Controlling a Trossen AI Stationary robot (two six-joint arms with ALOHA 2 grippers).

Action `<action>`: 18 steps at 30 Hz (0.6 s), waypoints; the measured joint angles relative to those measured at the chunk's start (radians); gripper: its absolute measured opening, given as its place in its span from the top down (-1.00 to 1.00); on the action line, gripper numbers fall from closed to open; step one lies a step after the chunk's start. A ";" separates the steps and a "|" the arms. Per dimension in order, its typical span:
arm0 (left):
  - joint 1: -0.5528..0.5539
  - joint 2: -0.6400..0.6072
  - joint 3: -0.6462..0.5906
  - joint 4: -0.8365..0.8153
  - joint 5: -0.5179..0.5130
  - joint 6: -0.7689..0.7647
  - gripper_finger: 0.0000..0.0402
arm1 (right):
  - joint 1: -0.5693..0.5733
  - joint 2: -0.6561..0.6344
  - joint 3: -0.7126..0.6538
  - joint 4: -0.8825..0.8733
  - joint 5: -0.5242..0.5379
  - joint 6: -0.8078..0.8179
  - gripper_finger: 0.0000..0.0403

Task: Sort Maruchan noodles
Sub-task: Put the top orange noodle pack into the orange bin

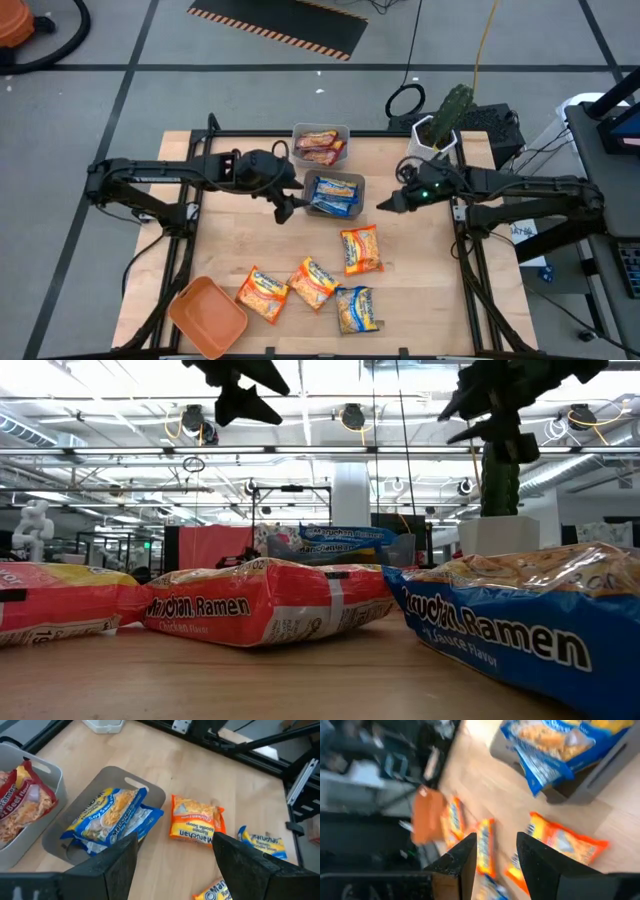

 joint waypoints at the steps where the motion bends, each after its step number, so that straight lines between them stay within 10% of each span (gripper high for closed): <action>1: 0.000 0.001 0.000 -0.011 0.000 0.000 -0.30 | 0.017 0.010 0.000 -0.003 0.000 -0.026 0.33; 18: -0.002 0.019 0.000 -0.078 -0.092 -0.151 -0.30 | 0.123 0.198 0.000 -0.228 -0.059 -0.125 -0.06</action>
